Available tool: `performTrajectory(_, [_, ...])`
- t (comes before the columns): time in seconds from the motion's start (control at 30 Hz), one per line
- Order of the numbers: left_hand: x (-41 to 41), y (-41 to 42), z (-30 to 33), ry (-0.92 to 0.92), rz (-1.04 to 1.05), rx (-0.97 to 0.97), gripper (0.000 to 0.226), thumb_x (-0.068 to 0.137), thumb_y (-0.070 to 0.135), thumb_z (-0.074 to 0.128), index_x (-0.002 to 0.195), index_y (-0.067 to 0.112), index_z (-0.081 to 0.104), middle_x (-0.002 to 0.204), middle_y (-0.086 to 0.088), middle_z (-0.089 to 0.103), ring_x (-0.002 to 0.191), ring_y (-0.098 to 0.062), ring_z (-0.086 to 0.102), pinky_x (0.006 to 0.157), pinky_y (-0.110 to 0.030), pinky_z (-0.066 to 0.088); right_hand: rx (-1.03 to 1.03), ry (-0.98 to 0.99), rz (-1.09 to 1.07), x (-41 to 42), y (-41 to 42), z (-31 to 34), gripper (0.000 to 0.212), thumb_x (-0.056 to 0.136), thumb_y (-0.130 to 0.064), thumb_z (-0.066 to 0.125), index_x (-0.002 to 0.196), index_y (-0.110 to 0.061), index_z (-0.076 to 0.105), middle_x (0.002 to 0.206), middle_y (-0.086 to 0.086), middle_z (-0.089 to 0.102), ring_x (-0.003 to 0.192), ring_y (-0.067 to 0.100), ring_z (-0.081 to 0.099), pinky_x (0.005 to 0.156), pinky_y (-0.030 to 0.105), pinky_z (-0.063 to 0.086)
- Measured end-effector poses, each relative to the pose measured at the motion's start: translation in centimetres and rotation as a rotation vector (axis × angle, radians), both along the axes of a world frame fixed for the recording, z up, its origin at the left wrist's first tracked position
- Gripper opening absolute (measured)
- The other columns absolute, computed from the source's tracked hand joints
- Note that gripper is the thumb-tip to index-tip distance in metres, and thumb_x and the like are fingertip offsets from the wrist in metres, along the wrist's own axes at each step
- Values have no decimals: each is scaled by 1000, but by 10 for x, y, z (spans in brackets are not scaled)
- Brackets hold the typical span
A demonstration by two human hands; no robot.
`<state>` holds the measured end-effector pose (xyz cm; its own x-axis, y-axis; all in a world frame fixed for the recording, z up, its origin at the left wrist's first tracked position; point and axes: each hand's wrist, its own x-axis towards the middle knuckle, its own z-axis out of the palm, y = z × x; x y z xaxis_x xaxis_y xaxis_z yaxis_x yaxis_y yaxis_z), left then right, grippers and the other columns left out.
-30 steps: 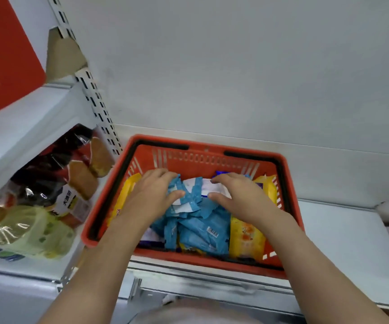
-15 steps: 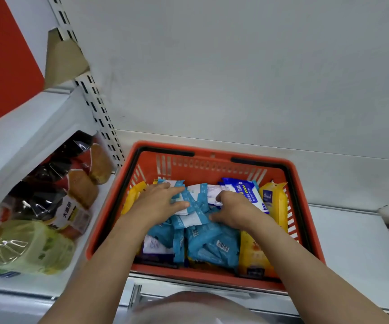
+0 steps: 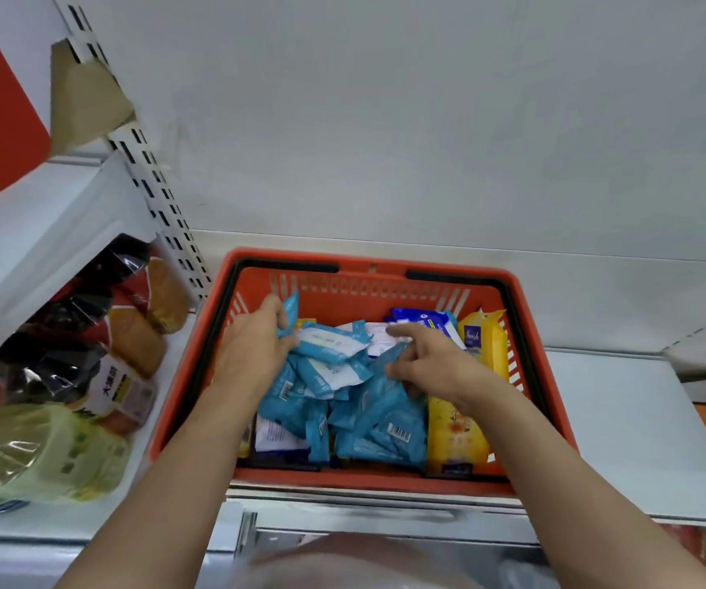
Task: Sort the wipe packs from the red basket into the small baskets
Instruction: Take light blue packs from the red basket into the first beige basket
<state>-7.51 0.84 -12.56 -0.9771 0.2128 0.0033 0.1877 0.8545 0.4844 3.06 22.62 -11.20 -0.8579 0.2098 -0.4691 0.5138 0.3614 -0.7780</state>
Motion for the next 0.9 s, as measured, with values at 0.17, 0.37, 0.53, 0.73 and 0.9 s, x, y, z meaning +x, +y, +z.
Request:
performTrajectory(0.17, [-4, 0, 19, -62, 90, 528, 31, 77, 29, 81, 83, 28, 51, 87, 11, 60, 77, -17, 61, 63, -34, 50, -134, 192, -88, 10, 7, 18, 30, 97, -5, 56, 116, -24, 69, 69, 5, 56, 76, 24, 64, 74, 35, 61])
performTrajectory(0.37, [0, 0, 21, -319, 62, 725, 48, 76, 28, 83, 116, 34, 55, 114, 4, 62, 95, -17, 67, 78, -42, 60, 327, 183, 168, 6, -12, 17, 44, 80, -2, 67, 123, -13, 67, 91, 0, 69, 85, 17, 66, 82, 33, 56])
performTrajectory(0.53, [0, -1, 18, -399, 1, 764, 29, 79, 26, 81, 102, 33, 65, 100, 6, 72, 85, -13, 72, 74, -37, 60, 670, 382, -153, -3, -14, 19, 17, 77, -29, 82, 91, -20, 78, 78, -5, 61, 70, 8, 51, 63, 26, 40])
performTrajectory(0.73, [0, 8, 24, -439, -2, 915, 19, 81, 21, 79, 96, 21, 68, 85, 5, 74, 72, -7, 70, 58, -23, 52, 265, 364, -456, 3, -1, 38, 40, 78, -39, 81, 46, -26, 60, 54, -12, 59, 50, -1, 53, 53, 24, 42])
performTrajectory(0.9, [4, 23, 26, -562, -47, 992, 18, 81, 14, 77, 93, 17, 64, 85, -2, 73, 67, -9, 69, 56, -24, 53, 88, 252, -659, 20, -3, 37, 37, 91, -44, 66, 71, -16, 53, 81, 20, 70, 65, 24, 61, 59, 38, 46])
